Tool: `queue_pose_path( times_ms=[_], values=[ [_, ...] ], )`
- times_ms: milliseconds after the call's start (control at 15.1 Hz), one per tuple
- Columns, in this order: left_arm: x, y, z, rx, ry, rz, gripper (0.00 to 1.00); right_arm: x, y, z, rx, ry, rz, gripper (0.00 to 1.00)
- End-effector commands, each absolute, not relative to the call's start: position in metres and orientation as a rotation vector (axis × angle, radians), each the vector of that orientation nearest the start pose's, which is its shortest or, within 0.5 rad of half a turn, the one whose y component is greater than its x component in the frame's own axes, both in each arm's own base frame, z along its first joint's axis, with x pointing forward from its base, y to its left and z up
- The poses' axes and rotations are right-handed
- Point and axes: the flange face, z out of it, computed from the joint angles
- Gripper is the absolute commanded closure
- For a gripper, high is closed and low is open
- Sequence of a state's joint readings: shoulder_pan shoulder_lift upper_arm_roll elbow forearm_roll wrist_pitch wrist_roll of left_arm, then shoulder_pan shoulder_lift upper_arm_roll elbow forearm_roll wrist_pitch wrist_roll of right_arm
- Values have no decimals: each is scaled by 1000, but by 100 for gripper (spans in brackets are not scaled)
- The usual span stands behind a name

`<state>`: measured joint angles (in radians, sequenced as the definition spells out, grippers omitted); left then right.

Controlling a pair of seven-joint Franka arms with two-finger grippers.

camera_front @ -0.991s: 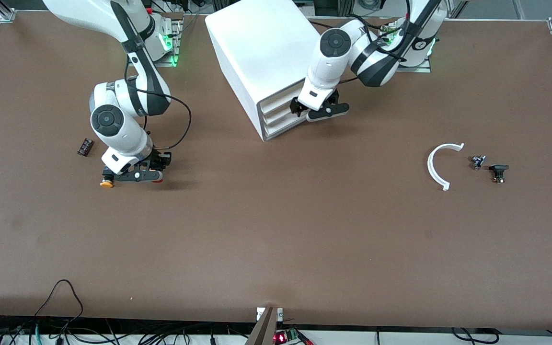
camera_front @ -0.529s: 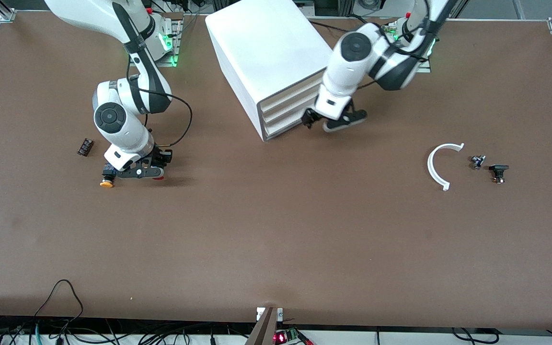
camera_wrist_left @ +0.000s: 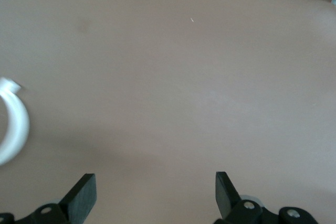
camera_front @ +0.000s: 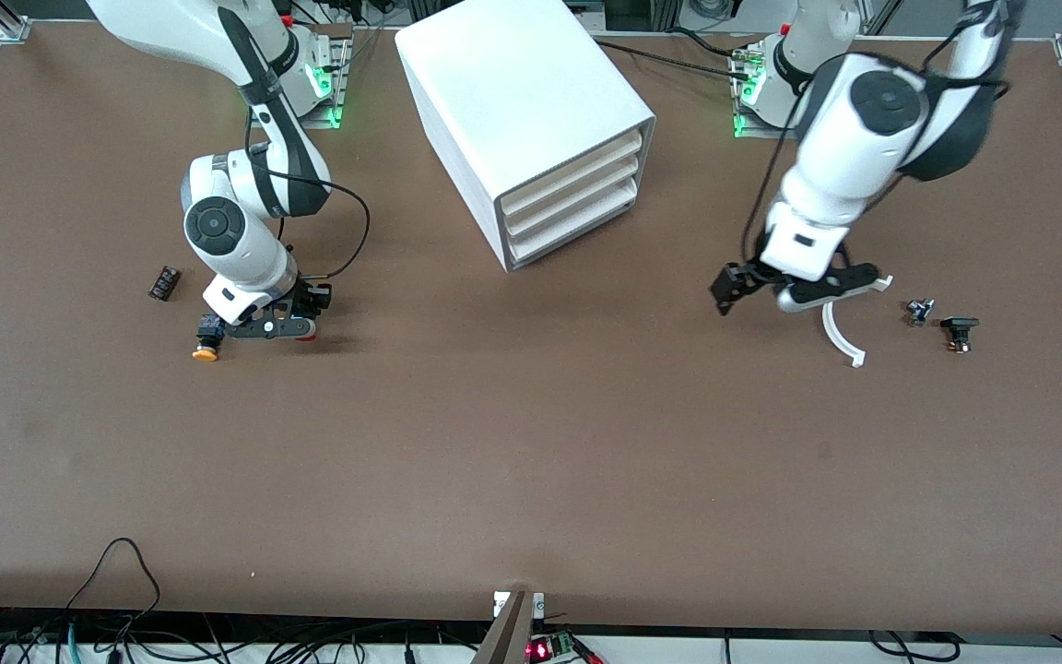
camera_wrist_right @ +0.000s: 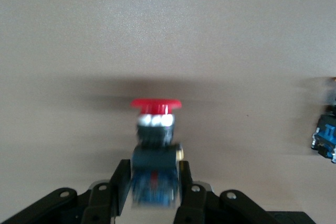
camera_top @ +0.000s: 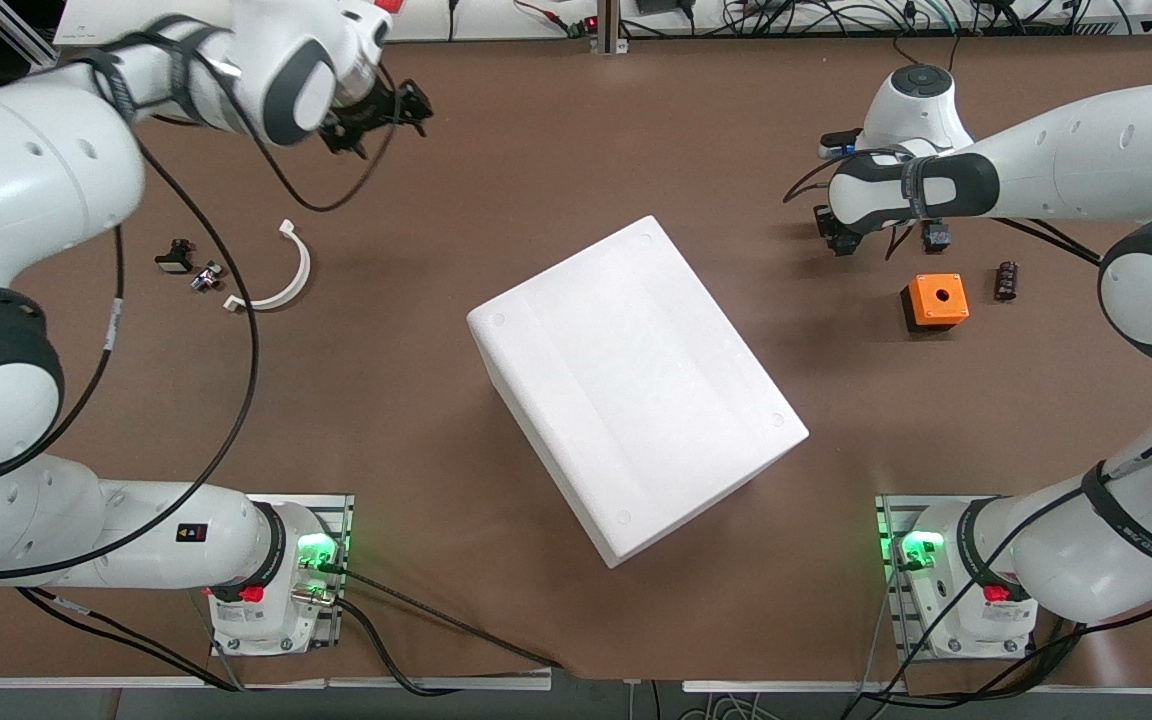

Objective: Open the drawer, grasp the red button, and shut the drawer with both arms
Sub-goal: 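Place the red button on the table with the right gripper while the left gripper retracts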

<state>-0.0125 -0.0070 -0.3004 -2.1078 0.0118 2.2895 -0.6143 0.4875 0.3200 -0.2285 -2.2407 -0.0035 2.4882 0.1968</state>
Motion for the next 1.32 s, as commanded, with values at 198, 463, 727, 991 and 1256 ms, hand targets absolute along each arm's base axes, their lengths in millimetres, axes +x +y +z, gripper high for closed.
queue_pose_path(
  times_ms=[198,463,727,991,1256],
  values=[
    [532,-93,576,-3132,-113,-141,0,534,142,257,-3211,-31,33,0],
    [526,-71,621,-3118,-23,-102,0,567,155,315,-3219,-19,126,0],
    [533,-73,622,-3127,-21,-65,0,592,154,379,-3231,24,229,0],
    [534,-71,623,-3134,-12,-69,0,626,114,453,-3240,235,292,0],
    [540,-57,618,-3134,99,-53,0,640,50,507,-3218,378,220,0]
  ],
)
